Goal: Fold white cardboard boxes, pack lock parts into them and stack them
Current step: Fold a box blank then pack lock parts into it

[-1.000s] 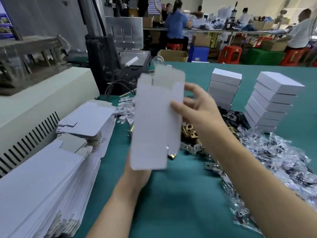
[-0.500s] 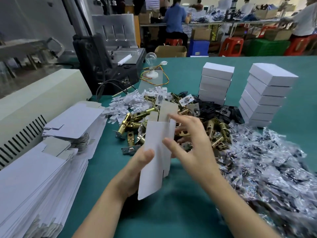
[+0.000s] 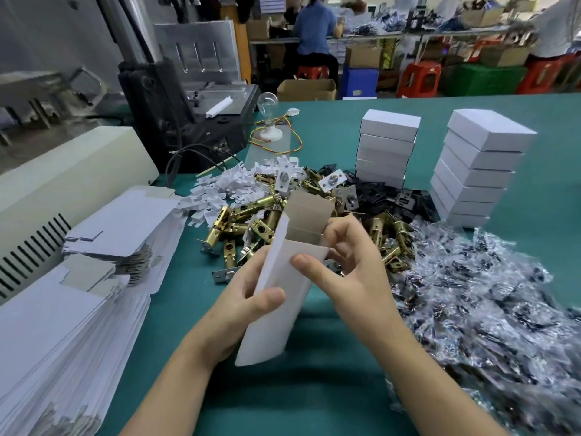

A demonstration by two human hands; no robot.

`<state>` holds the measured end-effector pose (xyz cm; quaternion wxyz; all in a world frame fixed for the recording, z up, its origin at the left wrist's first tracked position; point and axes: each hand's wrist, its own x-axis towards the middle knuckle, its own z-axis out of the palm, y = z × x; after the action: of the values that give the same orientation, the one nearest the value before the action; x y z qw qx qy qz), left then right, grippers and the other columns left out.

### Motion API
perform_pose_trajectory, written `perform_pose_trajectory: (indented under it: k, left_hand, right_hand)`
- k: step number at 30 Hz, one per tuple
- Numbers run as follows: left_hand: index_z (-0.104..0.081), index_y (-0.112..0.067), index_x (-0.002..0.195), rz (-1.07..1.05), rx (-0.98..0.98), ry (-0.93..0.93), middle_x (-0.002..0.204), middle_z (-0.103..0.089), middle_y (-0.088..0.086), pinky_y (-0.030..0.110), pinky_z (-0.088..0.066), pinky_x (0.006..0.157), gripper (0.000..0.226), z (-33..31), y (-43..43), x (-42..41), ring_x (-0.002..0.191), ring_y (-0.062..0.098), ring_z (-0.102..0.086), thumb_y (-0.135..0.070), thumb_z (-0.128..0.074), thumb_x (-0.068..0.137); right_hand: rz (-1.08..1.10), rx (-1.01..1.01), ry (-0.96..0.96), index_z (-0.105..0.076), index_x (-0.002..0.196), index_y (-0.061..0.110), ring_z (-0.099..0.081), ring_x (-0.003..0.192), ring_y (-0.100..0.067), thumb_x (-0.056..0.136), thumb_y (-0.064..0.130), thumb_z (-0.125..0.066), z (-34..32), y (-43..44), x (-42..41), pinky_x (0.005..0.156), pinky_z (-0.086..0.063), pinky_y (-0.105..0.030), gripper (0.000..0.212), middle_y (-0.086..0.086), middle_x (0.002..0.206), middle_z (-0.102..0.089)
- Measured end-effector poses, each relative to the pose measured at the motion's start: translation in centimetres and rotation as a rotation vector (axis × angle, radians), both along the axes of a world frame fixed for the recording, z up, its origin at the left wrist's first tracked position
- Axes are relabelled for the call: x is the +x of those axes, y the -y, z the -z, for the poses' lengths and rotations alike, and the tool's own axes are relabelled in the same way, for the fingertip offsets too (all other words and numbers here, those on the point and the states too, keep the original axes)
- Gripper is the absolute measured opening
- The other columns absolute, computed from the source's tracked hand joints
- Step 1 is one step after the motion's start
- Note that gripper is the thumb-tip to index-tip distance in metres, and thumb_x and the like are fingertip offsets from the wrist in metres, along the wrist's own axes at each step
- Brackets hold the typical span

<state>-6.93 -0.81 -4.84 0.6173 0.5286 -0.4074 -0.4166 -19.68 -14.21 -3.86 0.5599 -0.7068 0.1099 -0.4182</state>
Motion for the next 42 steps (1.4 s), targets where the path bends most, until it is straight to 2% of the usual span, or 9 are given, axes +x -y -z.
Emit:
perform_pose_trajectory:
  k: [5,8,12,17,20,25,31,37,42]
  left_hand:
    - [-0.073,-0.041,0.119,-0.166,-0.003,-0.061,0.117,-0.078,0.000,0.032,-0.063,0.073,0.061,0.4,0.3,0.3,0.100,0.020,-0.077,-0.065,-0.091,0.066]
    - [-0.074,-0.045,0.110,-0.284,0.026,-0.023,0.113,-0.080,0.000,0.040,-0.065,0.067,0.038,0.5,0.6,0.3,0.095,0.020,-0.079,-0.054,-0.083,0.075]
    - [-0.078,-0.039,0.107,-0.307,0.001,-0.056,0.110,-0.081,0.003,0.029,-0.062,0.070,0.020,0.7,0.9,0.2,0.096,0.019,-0.079,-0.046,-0.069,0.090]
    - [-0.075,-0.021,0.117,-0.332,-0.027,-0.053,0.114,-0.080,0.009,0.030,-0.063,0.075,0.028,1.1,1.1,0.1,0.100,0.024,-0.078,-0.033,-0.059,0.098]
    - [-0.070,-0.017,0.122,-0.340,-0.048,-0.035,0.113,-0.080,0.007,0.030,-0.063,0.075,0.030,1.2,1.2,0.2,0.100,0.023,-0.078,-0.032,-0.058,0.098]
    - [-0.073,-0.033,0.115,-0.444,-0.095,0.118,0.108,-0.080,-0.002,0.028,-0.062,0.071,0.025,1.0,1.2,-0.1,0.096,0.020,-0.078,-0.040,-0.074,0.091]
    - [-0.051,-0.059,0.139,-0.543,-0.187,0.258,0.118,-0.075,-0.012,0.027,-0.062,0.076,0.061,1.3,1.1,0.1,0.096,0.018,-0.076,-0.051,-0.075,0.084]
    - [-0.050,-0.054,0.147,-0.463,-0.235,0.270,0.119,-0.076,-0.005,0.026,-0.061,0.081,0.058,1.5,0.9,0.0,0.098,0.032,-0.070,-0.043,-0.066,0.093]
    - [-0.058,-0.046,0.140,-0.392,-0.290,0.173,0.118,-0.077,0.002,0.027,-0.061,0.075,0.047,1.1,0.8,-0.1,0.098,0.016,-0.075,-0.036,-0.065,0.095]
  right_hand:
    - [-0.117,0.353,0.015,-0.045,0.135,0.028,-0.074,0.105,-0.025,0.080,0.023,-0.084,0.3,0.1,0.2,0.088,-0.061,-0.039,0.068,-0.007,0.112,-0.077]
    - [-0.130,0.336,-0.108,-0.061,0.129,0.023,-0.074,0.108,-0.019,0.090,0.028,-0.074,0.6,0.2,0.1,0.091,-0.060,-0.035,0.042,-0.001,0.113,-0.078]
    - [-0.066,0.287,-0.116,-0.074,0.115,0.023,-0.076,0.103,-0.018,0.100,0.020,-0.067,1.0,0.1,0.1,0.086,-0.061,-0.030,0.017,0.001,0.107,-0.079]
    - [-0.031,0.270,-0.108,-0.076,0.110,0.027,-0.077,0.097,-0.020,0.099,0.021,-0.066,1.2,0.0,0.1,0.084,-0.063,-0.036,0.016,-0.001,0.100,-0.080]
    - [-0.022,0.252,-0.080,-0.077,0.108,0.034,-0.077,0.095,-0.018,0.098,0.020,-0.066,1.2,-0.3,0.1,0.078,-0.063,-0.030,0.020,0.001,0.098,-0.081]
    - [-0.002,0.256,-0.054,-0.077,0.108,0.033,-0.077,0.094,-0.019,0.098,0.019,-0.068,1.1,-0.4,0.2,0.075,-0.061,-0.029,0.020,0.001,0.100,-0.080]
    - [0.061,0.170,-0.045,-0.060,0.131,0.041,-0.074,0.102,-0.017,0.093,0.034,-0.074,1.0,-0.6,0.0,0.079,-0.063,-0.036,0.041,0.004,0.109,-0.078]
    - [0.127,-0.015,-0.058,-0.055,0.141,0.047,-0.072,0.100,-0.019,0.092,0.041,-0.071,0.6,-1.0,-0.3,0.074,-0.063,-0.038,0.052,0.010,0.106,-0.074]
    - [0.154,-0.096,-0.123,-0.064,0.130,0.039,-0.069,0.103,-0.020,0.092,0.049,-0.069,0.6,-0.9,-0.3,0.074,-0.061,-0.041,0.040,0.014,0.113,-0.070]
